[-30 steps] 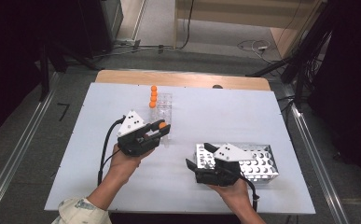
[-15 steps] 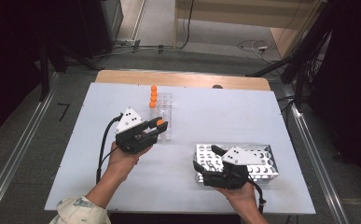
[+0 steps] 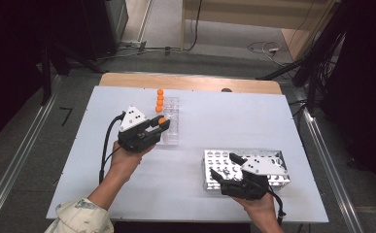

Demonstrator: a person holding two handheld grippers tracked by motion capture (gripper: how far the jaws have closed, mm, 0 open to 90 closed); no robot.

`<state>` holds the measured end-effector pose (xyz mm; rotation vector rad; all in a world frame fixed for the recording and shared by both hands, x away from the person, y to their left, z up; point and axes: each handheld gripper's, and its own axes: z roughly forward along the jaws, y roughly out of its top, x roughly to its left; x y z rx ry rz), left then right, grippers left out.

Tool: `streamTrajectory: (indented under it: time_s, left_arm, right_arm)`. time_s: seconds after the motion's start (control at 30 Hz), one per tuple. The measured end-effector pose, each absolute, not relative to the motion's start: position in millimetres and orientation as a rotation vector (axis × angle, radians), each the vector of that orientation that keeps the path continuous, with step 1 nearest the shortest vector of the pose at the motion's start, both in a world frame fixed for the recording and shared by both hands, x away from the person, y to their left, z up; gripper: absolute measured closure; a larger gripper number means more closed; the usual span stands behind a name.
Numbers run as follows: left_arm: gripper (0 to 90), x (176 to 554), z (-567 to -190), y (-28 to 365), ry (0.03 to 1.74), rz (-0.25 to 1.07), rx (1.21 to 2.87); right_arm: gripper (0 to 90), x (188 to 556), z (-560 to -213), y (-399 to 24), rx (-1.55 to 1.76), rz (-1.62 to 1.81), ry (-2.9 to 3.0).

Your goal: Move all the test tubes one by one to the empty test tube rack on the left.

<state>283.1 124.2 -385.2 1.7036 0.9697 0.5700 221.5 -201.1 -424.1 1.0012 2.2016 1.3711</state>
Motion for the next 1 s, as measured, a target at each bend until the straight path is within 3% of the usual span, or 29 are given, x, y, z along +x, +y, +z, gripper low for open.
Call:
streamTrajectory:
  time_s: [1.0]
  left_arm:
    - [70.8, 303, -384, 137, 1.042, 0.636, 1.685]
  right_arm:
    - [18.1, 218, -426, -205, 1.019, 1.36, 2.206]
